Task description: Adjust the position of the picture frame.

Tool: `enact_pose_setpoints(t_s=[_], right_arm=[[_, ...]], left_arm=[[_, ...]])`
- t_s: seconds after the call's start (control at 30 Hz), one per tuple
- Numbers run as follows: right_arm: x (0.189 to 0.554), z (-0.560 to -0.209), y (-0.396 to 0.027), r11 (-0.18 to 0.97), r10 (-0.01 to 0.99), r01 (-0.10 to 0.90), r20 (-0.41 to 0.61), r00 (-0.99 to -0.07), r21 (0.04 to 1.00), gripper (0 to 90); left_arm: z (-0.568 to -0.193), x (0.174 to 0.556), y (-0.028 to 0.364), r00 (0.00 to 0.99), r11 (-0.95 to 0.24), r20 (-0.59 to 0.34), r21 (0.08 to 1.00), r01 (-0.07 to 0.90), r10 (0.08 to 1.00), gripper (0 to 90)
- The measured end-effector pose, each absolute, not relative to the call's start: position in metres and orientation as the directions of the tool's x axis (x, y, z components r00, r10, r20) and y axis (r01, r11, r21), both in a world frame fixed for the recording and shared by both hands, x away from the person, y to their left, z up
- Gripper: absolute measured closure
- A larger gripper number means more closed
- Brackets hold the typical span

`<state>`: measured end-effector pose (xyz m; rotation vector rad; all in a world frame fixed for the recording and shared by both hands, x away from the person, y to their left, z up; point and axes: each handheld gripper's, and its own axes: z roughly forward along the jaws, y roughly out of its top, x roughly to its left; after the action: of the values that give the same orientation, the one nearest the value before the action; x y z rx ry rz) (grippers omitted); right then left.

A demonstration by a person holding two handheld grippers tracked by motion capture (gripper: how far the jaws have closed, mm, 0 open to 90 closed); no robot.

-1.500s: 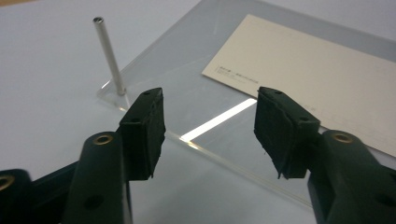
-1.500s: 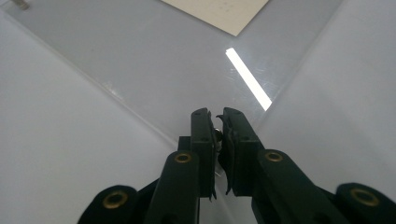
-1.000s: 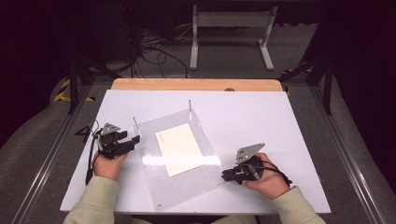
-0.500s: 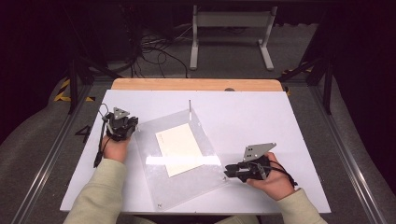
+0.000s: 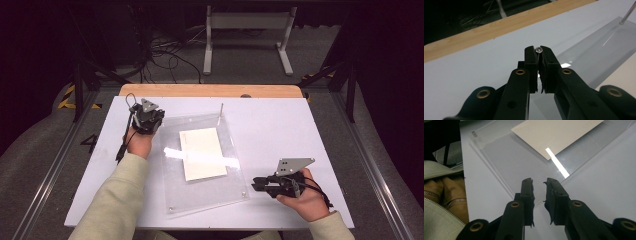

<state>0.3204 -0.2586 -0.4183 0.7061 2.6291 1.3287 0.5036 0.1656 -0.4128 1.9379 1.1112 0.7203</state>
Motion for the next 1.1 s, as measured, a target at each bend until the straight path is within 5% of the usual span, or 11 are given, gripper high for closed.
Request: enact_pose_setpoints(t_s=[0.3, 0.8, 0.83, 0.93, 1.1], right_arm=[[0.311, -0.417, -0.276, 0.476, 0.484, 0.374, 0.118, -0.867, 0.796, 75.4], [0.313, -0.415, -0.274, 0.468, 0.473, 0.367, 0.123, -0.872, 0.804, 75.3], [0.314, -0.416, -0.273, 0.469, 0.472, 0.367, 0.124, -0.873, 0.803, 75.3], [0.314, -0.417, -0.273, 0.472, 0.471, 0.369, 0.124, -0.873, 0.801, 74.8], [0.315, -0.415, -0.272, 0.465, 0.482, 0.359, 0.109, -0.869, 0.809, 73.3]], left_arm=[[-0.42, 0.516, 0.116, 0.579, -0.396, 0.096, 0.817, 0.419, 0.81, 85.3], [-0.435, 0.525, 0.105, 0.582, -0.386, 0.06, 0.803, 0.455, 0.811, 83.3], [-0.435, 0.524, 0.106, 0.585, -0.384, 0.061, 0.809, 0.446, 0.808, 81.1], [-0.431, 0.519, 0.109, 0.586, -0.392, 0.065, 0.801, 0.453, 0.808, 53.7], [-0.423, 0.495, 0.121, 0.62, -0.387, 0.059, 0.826, 0.41, 0.782, 45.7]])
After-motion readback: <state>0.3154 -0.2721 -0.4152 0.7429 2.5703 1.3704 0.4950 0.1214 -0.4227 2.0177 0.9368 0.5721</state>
